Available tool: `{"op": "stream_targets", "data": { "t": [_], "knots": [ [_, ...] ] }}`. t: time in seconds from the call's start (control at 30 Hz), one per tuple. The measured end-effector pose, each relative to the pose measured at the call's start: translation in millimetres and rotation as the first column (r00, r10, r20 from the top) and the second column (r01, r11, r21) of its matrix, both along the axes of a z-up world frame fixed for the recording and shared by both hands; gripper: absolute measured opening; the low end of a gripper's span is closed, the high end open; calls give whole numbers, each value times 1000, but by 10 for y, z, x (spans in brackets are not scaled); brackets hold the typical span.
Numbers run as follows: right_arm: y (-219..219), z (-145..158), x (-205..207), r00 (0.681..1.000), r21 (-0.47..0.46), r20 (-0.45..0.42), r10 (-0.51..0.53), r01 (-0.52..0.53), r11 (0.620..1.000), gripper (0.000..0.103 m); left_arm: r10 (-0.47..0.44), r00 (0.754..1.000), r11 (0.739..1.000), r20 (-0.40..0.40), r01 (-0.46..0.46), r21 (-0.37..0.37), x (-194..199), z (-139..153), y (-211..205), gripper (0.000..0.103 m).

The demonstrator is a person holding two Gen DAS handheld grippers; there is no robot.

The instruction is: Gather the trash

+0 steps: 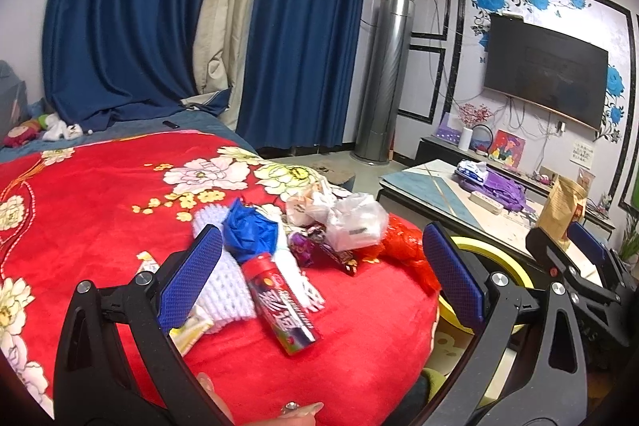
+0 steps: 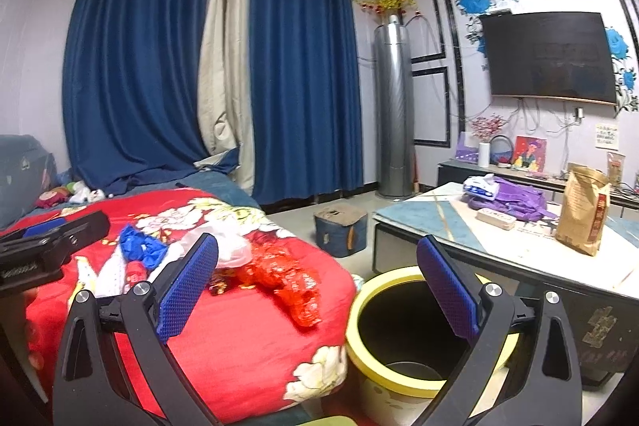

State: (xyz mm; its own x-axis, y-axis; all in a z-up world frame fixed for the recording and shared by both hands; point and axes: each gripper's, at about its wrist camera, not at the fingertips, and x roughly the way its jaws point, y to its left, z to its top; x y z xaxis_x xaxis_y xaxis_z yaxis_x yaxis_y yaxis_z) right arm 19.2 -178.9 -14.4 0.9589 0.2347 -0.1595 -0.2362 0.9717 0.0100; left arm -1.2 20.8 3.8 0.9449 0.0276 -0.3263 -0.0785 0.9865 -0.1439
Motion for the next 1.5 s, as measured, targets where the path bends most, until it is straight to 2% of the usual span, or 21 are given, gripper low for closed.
{"op": "stream_targets", "data": {
  "t": [0.47,0.7,0.83,0.9,1.13,1.27,1.4,1.5],
  "knots": [
    [416,33,79,985,-55,-36,171,-173,983,97,82,996,996,-41,-83,-26,78,43,398,92],
    [564,39,269,980,-73,-70,187,-192,979,97,102,992,994,-75,-105,-29,172,65,647,92],
    [545,-20,467,977,-79,-126,170,-180,980,97,63,993,996,-103,-68,-48,291,64,724,92],
    [543,-63,596,974,-86,-163,157,-173,981,97,64,990,997,-127,-68,-23,365,71,721,92],
    [484,-222,1023,953,-103,-272,137,-170,980,97,-7,968,999,-250,16,36,770,24,634,92],
    [440,-291,1196,939,-98,-314,142,-181,979,97,-33,956,999,-290,41,22,922,-44,600,92],
    [427,-362,1369,924,-91,-348,156,-199,976,97,-28,946,999,-323,39,28,1021,-118,572,81],
    [436,-457,1528,902,-80,-403,159,-207,975,97,-30,933,998,-360,48,39,1074,-202,559,73]
  ]
}}
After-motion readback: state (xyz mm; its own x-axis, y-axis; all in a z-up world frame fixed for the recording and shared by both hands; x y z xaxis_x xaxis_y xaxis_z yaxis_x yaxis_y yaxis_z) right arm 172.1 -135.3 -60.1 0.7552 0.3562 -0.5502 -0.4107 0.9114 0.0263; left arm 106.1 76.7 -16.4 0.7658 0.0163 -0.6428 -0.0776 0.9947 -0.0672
